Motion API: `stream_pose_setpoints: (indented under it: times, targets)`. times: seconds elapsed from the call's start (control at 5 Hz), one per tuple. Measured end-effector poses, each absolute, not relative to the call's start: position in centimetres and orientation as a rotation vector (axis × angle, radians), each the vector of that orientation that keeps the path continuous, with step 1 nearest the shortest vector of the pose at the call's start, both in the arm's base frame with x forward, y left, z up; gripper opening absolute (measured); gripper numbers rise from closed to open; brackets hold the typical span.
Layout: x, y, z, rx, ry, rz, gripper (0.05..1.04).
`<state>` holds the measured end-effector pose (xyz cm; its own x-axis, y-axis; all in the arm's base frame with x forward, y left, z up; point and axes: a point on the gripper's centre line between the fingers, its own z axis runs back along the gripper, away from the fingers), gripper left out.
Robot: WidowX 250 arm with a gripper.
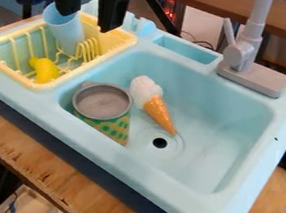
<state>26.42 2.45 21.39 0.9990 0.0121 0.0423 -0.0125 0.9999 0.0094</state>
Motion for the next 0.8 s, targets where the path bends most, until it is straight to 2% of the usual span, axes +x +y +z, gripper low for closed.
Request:
stream_pose_setpoints:
  times: [0.4, 0.8]
  targets:
    - [25.8, 2.4, 19.3, 0.003, 0.020, 0.026, 1.005]
    - [23.7, 1.8, 17.0, -0.026, 0.060, 0.029, 1.005]
